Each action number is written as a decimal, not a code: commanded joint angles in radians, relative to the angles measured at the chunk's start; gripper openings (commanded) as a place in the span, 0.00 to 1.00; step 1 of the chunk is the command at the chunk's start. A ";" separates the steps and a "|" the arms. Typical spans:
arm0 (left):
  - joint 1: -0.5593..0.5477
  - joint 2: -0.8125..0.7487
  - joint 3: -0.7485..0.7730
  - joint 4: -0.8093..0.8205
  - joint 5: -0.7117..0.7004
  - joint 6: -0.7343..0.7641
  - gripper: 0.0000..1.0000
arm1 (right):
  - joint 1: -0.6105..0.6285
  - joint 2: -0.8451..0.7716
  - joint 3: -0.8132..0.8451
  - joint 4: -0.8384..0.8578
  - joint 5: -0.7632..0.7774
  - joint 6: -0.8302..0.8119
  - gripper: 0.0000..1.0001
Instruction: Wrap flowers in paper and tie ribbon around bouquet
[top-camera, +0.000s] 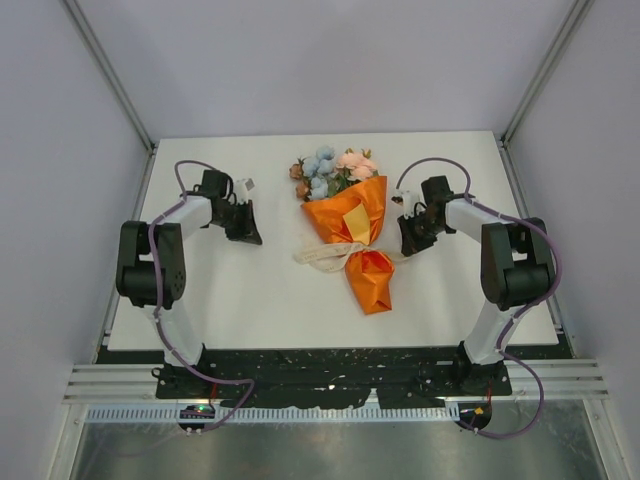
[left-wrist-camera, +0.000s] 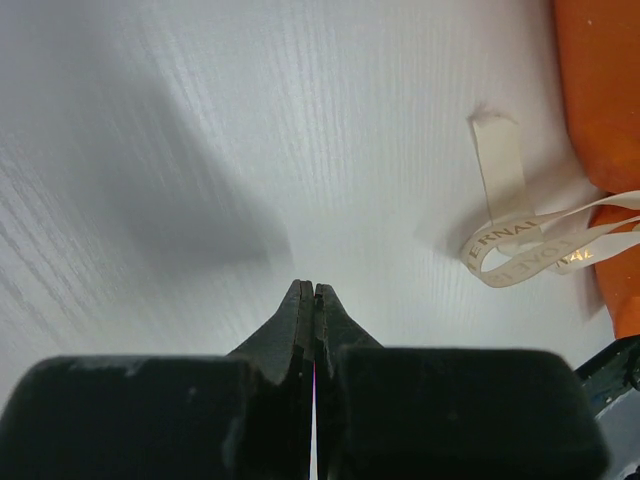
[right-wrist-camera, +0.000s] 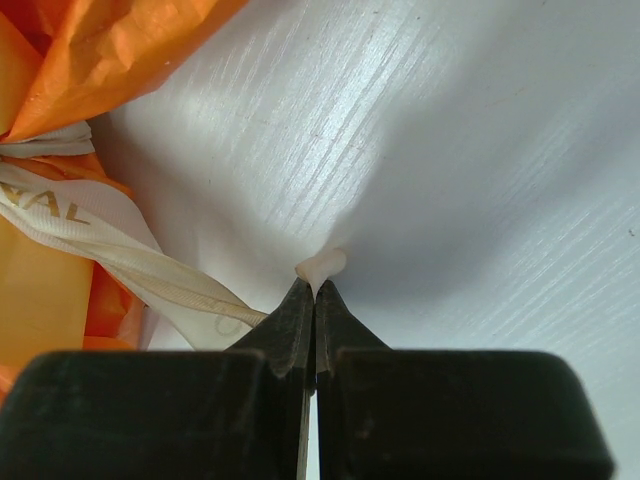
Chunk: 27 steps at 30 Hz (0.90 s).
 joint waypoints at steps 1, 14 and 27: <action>-0.007 -0.039 0.024 0.033 0.115 0.032 0.00 | 0.001 0.005 0.009 -0.036 -0.011 -0.014 0.05; -0.039 -0.194 -0.060 0.224 0.223 0.033 0.91 | 0.105 0.009 0.099 -0.050 -0.323 0.048 0.05; -0.039 -0.355 0.167 -0.092 0.003 0.306 0.99 | 0.093 -0.066 0.240 -0.184 -0.418 -0.014 0.55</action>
